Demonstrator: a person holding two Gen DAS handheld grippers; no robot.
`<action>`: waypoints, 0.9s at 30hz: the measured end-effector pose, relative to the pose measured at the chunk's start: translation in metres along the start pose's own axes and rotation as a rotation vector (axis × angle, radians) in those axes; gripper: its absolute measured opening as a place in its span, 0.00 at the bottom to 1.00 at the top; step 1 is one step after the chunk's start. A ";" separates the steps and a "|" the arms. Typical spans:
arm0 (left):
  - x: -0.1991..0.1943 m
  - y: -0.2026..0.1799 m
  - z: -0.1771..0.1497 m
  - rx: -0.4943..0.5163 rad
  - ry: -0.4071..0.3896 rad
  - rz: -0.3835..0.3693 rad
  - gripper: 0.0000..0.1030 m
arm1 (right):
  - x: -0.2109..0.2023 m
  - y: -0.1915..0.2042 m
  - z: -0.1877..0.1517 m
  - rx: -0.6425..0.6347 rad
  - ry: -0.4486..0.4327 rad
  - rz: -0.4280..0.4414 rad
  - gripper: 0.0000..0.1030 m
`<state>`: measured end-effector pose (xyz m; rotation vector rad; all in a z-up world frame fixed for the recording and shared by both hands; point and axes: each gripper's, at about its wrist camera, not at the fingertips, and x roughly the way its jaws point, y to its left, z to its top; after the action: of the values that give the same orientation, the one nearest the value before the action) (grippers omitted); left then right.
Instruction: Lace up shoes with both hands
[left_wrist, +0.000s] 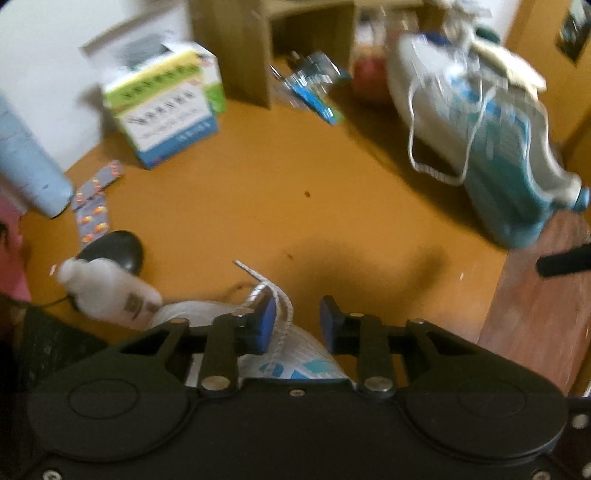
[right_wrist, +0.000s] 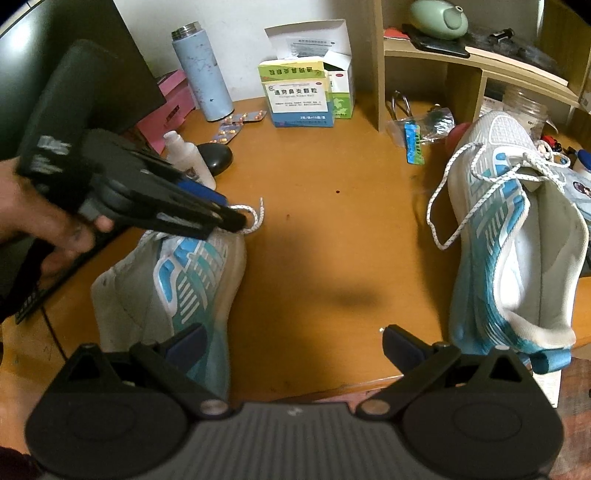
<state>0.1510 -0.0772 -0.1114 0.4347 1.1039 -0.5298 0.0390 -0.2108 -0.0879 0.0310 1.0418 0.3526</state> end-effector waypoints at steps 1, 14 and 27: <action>0.002 -0.001 0.001 0.017 0.012 0.003 0.18 | 0.000 -0.001 0.000 0.001 -0.001 0.003 0.99; -0.005 -0.007 -0.001 0.128 0.060 0.024 0.01 | -0.002 -0.010 0.005 0.050 -0.029 0.052 0.99; -0.088 -0.006 -0.042 0.023 -0.126 -0.035 0.01 | 0.000 -0.023 0.017 0.216 -0.052 0.180 0.84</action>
<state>0.0861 -0.0417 -0.0478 0.3971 0.9863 -0.5929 0.0593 -0.2305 -0.0838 0.3278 1.0243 0.3991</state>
